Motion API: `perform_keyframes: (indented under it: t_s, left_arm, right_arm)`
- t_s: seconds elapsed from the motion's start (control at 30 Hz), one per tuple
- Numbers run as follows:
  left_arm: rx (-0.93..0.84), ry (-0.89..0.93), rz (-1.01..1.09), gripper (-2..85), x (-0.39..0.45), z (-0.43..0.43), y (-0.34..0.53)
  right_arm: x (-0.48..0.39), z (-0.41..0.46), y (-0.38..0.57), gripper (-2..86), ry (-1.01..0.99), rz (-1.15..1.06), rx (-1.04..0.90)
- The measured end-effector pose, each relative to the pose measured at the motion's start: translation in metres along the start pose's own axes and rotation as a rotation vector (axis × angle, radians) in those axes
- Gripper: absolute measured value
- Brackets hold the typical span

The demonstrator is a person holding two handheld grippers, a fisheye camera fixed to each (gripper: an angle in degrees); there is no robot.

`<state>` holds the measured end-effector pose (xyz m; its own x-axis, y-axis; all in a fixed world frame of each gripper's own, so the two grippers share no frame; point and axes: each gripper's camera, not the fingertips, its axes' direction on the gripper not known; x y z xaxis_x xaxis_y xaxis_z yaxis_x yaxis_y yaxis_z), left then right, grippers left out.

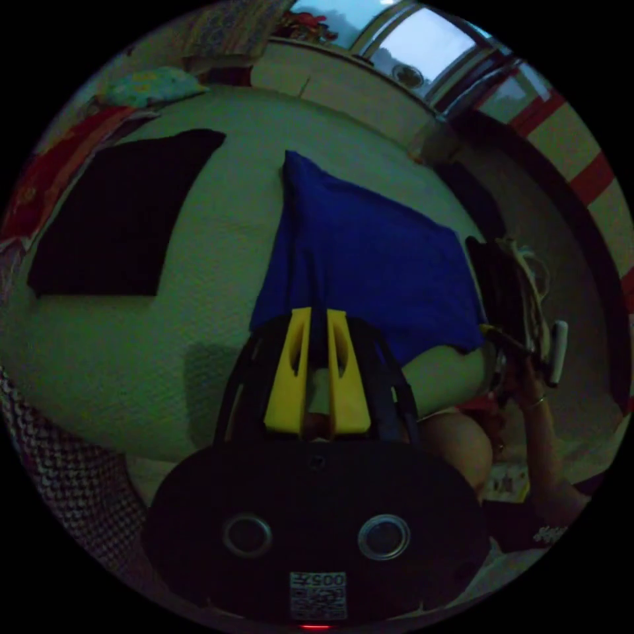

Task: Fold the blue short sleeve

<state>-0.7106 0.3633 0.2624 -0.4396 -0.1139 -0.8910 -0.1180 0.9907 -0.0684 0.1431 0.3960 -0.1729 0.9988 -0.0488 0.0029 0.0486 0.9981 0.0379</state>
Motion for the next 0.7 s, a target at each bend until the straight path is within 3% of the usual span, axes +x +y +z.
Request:
perform_keyframes:
  t_s: [0.17,0.3,0.43,0.6,0.7]
  left_arm:
    - [0.091,-0.131,0.033,1.3,0.042,-0.016,0.026]
    - [0.135,-0.191,0.141,-0.3,0.108,-0.012,0.038]
    - [0.05,-0.212,0.215,-0.5,0.183,0.026,0.035]
    - [-0.077,-0.312,0.201,-0.5,0.243,0.076,0.042]
    - [-0.047,-0.324,0.194,-0.4,0.277,0.092,0.051]
  right_arm:
    - [-0.037,-0.027,0.021,2.6,0.172,-0.1,0.065]
    - [-0.075,-0.036,0.021,1.0,0.146,-0.156,0.107]
    - [-0.116,-0.023,0.01,-0.8,0.072,-0.106,0.046]
    - [-0.138,0.003,0.011,-0.9,0.129,-0.038,-0.048]
    - [-0.143,0.005,0.016,-0.9,0.124,-0.046,-0.021]
